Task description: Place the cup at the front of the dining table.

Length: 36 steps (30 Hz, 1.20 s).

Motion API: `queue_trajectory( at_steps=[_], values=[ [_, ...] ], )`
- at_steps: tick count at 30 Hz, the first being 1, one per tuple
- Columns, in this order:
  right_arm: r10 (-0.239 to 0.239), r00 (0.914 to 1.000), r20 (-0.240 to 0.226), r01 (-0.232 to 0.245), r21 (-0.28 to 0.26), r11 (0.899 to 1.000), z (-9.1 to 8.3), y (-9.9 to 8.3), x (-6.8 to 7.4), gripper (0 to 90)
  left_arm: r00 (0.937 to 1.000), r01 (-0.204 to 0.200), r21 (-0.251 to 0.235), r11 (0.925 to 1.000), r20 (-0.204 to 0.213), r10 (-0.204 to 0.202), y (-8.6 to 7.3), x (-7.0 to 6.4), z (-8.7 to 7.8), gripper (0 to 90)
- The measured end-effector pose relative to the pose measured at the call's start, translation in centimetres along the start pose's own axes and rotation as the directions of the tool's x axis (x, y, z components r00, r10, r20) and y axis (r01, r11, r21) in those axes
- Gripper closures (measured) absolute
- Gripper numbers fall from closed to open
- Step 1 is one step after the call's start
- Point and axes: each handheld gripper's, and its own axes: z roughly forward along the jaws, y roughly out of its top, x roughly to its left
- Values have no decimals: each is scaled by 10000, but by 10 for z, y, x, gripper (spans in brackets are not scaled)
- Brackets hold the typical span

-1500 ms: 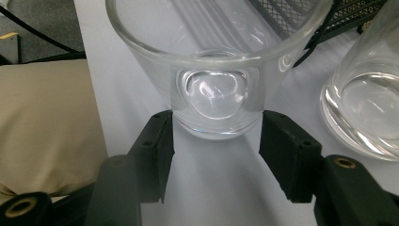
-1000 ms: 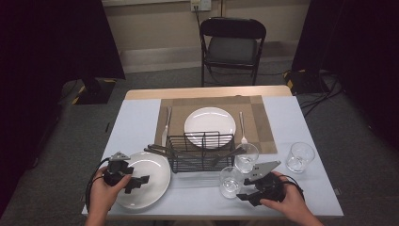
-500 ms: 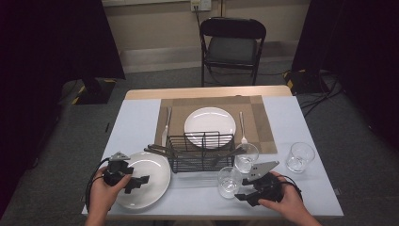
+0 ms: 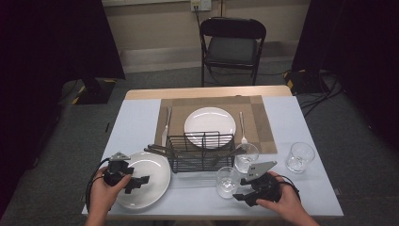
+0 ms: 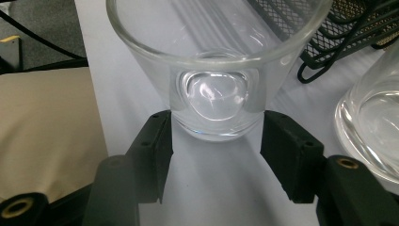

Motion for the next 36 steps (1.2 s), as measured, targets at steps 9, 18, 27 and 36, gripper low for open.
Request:
queue_trajectory(
  at_steps=[9,18,27,36],
  values=[
    [-2,10000,4,2,-20,10000,2,1,1,441,10000,-17,34,10000,-33,17,0,0,0,188],
    [-3,10000,2,3,-59,10000,4,2,3,438,10000,-53,48,10000,-35,53,0,0,-1,188],
    [-59,10000,-7,59,-78,10000,7,5,4,441,10000,-41,14,10000,-25,41,0,0,-1,187],
    [-76,10000,-22,76,-79,9999,9,7,5,439,10000,-56,38,10000,-20,56,0,0,-1,187]
  ],
)
